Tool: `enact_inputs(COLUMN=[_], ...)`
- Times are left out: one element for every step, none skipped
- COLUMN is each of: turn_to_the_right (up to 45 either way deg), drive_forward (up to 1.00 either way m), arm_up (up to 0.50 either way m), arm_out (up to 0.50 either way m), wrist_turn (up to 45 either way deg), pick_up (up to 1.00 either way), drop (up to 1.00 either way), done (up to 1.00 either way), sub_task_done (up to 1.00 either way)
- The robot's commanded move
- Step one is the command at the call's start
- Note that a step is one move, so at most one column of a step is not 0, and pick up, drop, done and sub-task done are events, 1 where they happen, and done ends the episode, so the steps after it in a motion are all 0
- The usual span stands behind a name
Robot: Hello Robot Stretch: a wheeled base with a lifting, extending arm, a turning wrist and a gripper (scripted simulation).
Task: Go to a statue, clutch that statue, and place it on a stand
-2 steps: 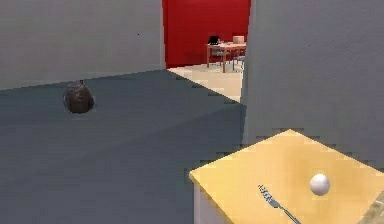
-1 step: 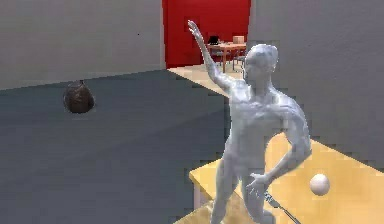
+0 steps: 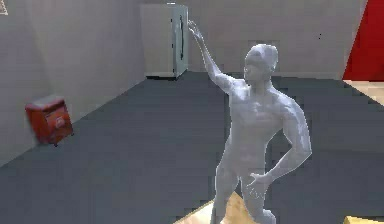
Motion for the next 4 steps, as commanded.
enact_inputs(turn_to_the_right=[-45.0,-30.0,0.0,45.0], drive_forward=[0.0,0.0,0.25,0.0], arm_up=[0.0,0.0,0.0,0.0], arm_out=[0.0,0.0,0.0,0.0], wrist_turn=[0.0,0.0,0.0,0.0], pick_up=[0.0,0.0,0.0,0.0], drop=[0.0,0.0,0.0,0.0], done=[0.0,0.0,0.0,0.0], sub_task_done=[0.0,0.0,0.0,0.0])
